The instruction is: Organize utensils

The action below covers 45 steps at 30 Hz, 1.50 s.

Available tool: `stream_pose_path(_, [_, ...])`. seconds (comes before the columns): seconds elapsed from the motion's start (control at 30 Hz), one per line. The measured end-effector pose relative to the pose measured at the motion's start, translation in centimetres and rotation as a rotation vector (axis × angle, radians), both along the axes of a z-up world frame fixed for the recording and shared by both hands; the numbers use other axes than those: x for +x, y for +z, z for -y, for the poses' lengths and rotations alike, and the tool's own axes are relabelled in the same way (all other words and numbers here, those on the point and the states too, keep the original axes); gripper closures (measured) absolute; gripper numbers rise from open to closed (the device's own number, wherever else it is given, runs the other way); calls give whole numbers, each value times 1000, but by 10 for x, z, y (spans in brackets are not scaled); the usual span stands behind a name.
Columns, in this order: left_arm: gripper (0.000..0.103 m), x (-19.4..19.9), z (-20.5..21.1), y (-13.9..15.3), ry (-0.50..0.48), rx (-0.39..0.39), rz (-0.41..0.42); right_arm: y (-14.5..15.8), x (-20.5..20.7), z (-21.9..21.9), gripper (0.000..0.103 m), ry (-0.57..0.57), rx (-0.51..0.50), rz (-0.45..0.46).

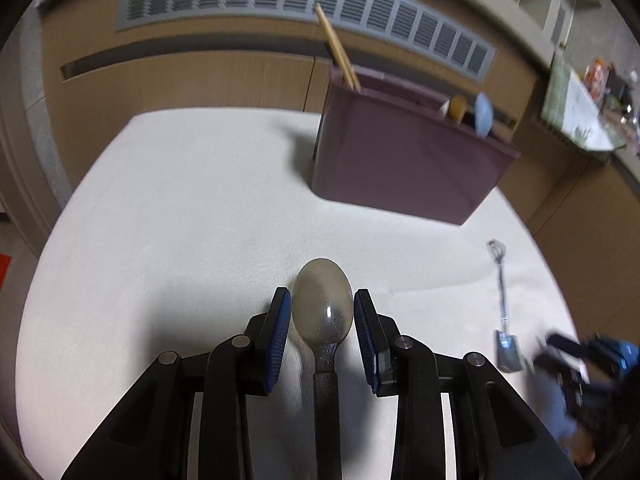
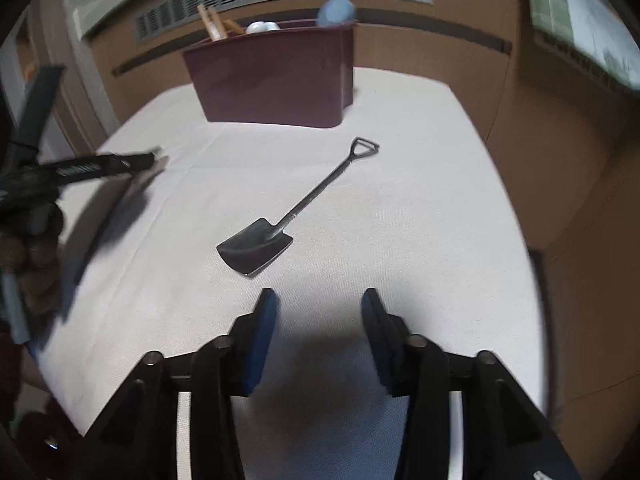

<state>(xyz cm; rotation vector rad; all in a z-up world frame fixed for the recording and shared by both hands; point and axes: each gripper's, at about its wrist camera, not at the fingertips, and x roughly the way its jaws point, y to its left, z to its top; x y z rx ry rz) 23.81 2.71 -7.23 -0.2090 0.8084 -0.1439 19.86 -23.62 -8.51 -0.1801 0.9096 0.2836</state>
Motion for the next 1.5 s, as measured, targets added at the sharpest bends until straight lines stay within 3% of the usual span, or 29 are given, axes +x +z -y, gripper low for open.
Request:
stream_pose_path(0.1, [70, -12, -9, 16, 41, -24, 76, 13, 33, 6, 70, -65, 41, 22])
stream_pose_path(0.23, [70, -15, -14, 30, 52, -33, 125, 3, 83, 7, 69, -166, 131, -44])
stream_pose_path(0.3, [70, -14, -16, 31, 51, -39, 128, -7, 105, -1, 70, -197, 86, -76])
stream_pose_path(0.53, [70, -17, -26, 32, 49, -83, 135, -12, 129, -25, 68, -269, -8, 2])
stream_pose_path(0.57, [70, -18, -26, 31, 50, -87, 136, -12, 129, -26, 70, -270, -9, 9])
stream_pose_path(0.6, [70, -20, -26, 31, 50, -92, 137, -12, 127, -28, 83, -244, -3, 18])
stream_pose_path(0.67, [70, -22, -26, 32, 46, -100, 140, -9, 120, -28, 82, -215, -5, 40])
stream_pose_path(0.87, [70, -30, -24, 40, 50, -113, 158, 25, 74, -23, 82, -154, 34, 222])
stream_pose_path(1.17, [70, -50, -7, 75, 12, -91, 238, 80, 3, -27, 82, -68, 43, 457])
stream_pose_path(1.5, [70, -59, 10, 106, -35, -47, 298, 111, -27, -38, 82, -24, 32, 588])
